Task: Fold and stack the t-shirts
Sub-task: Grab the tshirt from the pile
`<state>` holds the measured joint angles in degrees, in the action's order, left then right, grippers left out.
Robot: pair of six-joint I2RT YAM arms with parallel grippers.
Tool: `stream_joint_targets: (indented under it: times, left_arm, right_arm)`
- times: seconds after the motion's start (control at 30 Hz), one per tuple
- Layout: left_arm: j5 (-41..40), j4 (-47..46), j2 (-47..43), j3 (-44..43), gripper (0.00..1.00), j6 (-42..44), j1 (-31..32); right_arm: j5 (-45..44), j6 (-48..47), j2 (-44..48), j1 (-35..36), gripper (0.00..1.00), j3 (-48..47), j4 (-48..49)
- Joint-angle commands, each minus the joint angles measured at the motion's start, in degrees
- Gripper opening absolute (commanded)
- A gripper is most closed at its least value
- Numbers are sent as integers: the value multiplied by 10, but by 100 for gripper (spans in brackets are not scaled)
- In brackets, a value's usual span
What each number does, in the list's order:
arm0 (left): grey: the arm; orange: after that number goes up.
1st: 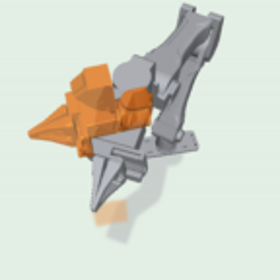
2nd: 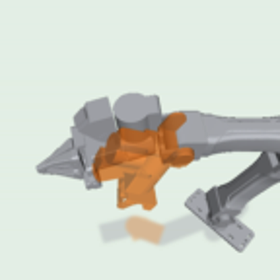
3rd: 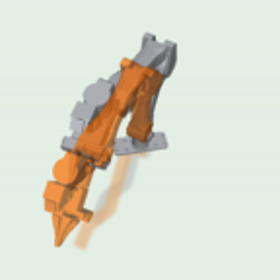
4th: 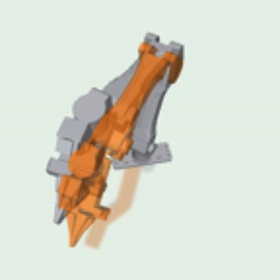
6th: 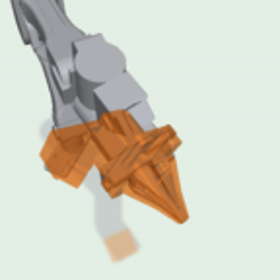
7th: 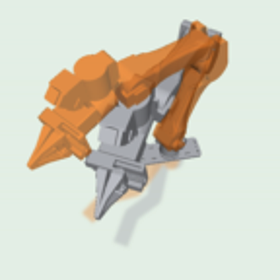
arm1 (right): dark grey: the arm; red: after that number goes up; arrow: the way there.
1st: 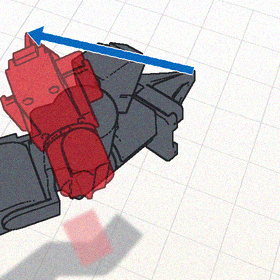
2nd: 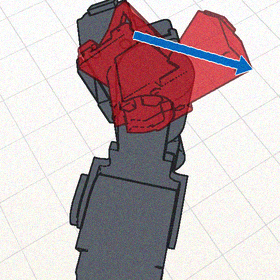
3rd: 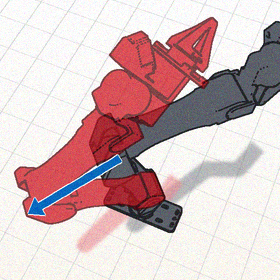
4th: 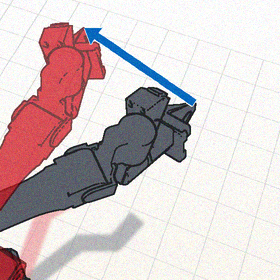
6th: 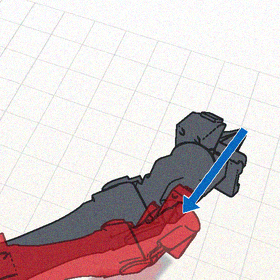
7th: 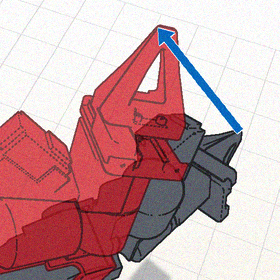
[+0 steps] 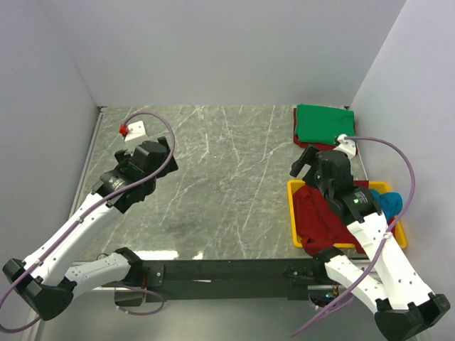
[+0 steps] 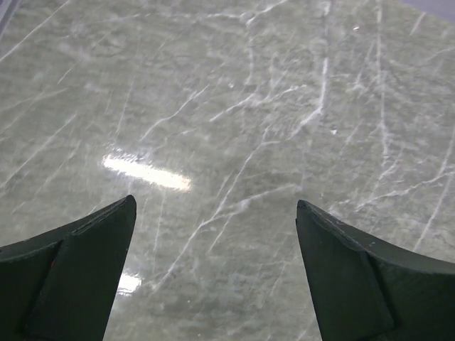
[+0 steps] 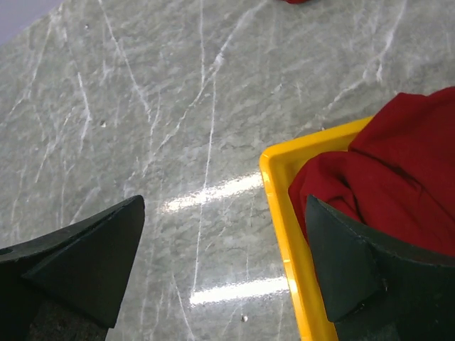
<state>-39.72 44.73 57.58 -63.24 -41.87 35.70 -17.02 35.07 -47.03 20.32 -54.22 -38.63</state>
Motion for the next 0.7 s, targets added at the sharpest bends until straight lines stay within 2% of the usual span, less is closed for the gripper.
stream_joint_targets:
  times: [0.0,0.23,0.37,0.5,0.67]
  left_arm:
    - [14,-56,9,-36,99,59,-1]
    - [98,-97,5,-21,99,81,-1]
    - [136,-99,25,-24,100,80,-3]
    - [181,-104,69,-39,100,94,-5]
    - [208,-126,74,-37,100,89,-8]
  right_arm:
    - [-40,25,11,-3,100,0,-10]
    - [-100,89,10,-3,100,4,-91]
    - [-105,140,-3,-11,100,17,-144]
    - [-94,174,-10,-29,100,52,-147]
    - [-85,175,-9,-63,100,84,-117]
